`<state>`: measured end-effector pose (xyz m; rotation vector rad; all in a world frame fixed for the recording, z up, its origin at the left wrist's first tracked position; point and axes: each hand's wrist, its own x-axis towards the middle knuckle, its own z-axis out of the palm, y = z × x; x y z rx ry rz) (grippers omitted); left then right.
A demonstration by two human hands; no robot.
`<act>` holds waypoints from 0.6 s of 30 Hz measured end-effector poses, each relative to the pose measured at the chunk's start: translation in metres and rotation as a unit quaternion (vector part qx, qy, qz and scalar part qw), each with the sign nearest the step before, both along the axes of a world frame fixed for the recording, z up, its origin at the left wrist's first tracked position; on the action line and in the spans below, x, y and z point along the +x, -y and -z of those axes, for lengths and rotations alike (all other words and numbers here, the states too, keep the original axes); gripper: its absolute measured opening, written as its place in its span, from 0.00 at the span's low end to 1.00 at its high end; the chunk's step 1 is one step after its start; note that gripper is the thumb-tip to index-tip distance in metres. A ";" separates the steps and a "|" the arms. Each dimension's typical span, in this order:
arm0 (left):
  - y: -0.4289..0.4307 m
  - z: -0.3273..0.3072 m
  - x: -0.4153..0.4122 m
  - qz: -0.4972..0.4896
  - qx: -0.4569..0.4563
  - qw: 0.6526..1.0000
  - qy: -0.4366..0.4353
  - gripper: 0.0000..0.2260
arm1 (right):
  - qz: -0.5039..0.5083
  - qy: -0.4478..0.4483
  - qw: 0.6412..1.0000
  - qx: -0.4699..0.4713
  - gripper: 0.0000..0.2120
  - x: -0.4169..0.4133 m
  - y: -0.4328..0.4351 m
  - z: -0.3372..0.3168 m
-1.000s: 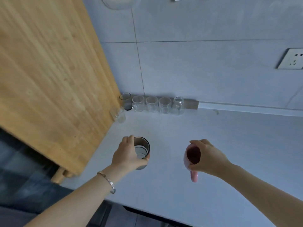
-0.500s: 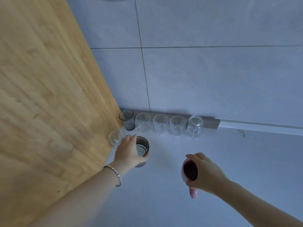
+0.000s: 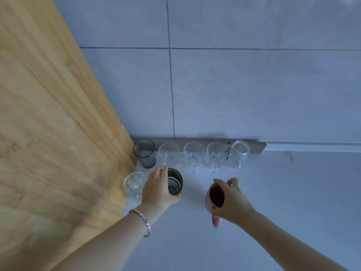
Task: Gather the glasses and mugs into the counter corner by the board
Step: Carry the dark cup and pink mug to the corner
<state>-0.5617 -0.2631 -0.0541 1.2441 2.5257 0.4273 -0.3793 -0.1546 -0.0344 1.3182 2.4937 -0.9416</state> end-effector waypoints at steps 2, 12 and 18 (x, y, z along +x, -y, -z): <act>0.003 0.004 -0.002 0.011 0.003 1.000 0.000 0.42 | -0.016 -0.002 1.000 0.002 0.44 -0.023 0.001 0.005; 0.004 0.009 -0.010 0.033 0.018 0.999 -0.015 0.41 | -0.025 -0.003 0.999 0.028 0.46 -0.068 0.007 0.022; 0.005 0.006 -0.009 0.047 -0.007 0.998 -0.034 0.42 | -0.004 -0.046 0.999 -0.021 0.53 -0.041 0.017 0.019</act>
